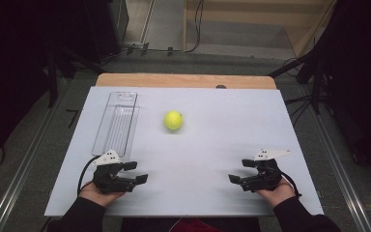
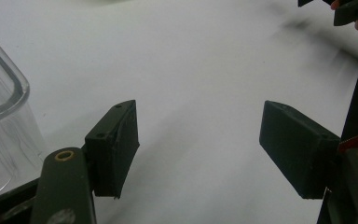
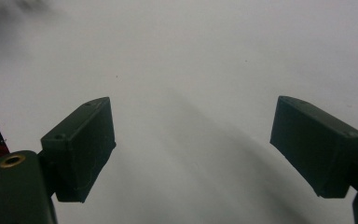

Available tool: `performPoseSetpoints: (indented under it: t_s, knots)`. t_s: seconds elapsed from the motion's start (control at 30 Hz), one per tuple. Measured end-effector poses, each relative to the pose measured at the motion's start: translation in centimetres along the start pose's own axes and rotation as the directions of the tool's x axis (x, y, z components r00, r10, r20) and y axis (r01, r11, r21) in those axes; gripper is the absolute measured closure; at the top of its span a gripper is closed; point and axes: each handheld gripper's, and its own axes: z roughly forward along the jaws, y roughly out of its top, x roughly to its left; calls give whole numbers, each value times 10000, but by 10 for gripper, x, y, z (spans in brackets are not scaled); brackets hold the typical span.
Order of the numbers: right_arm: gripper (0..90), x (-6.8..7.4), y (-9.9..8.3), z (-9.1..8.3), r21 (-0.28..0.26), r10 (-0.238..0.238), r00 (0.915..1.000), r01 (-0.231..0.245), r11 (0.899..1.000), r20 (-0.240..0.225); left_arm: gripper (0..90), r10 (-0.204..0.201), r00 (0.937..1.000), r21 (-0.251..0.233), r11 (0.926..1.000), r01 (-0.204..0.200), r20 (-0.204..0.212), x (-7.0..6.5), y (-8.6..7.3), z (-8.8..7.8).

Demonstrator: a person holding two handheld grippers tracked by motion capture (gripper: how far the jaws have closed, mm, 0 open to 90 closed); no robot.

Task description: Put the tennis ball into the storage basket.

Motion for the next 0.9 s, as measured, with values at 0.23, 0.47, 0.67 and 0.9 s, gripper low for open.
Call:
performPoseSetpoints:
  t_s: [0.23, 0.47, 0.67, 0.9]
  knots:
    - [120, 0, 0, 0, 43, 14, 9999, -13, 10000, -164, 287, -37, 9999, -57, 10000, 37, 118, -1, 0, -1]
    - [120, -1, -1, 1, 122, 31, 9999, -29, 9999, -164, 287, -40, 10000, -42, 10000, 40, 48, 0, 0, -1]
    - [120, -1, -2, 0, 130, 64, 9998, -61, 9999, -211, 287, -44, 10000, -55, 10000, 44, 58, 0, 1, 0]
    - [123, 0, -1, 1, 132, 67, 9997, -64, 9999, -219, 287, -77, 9999, -48, 10000, 78, 87, 0, 1, -1]
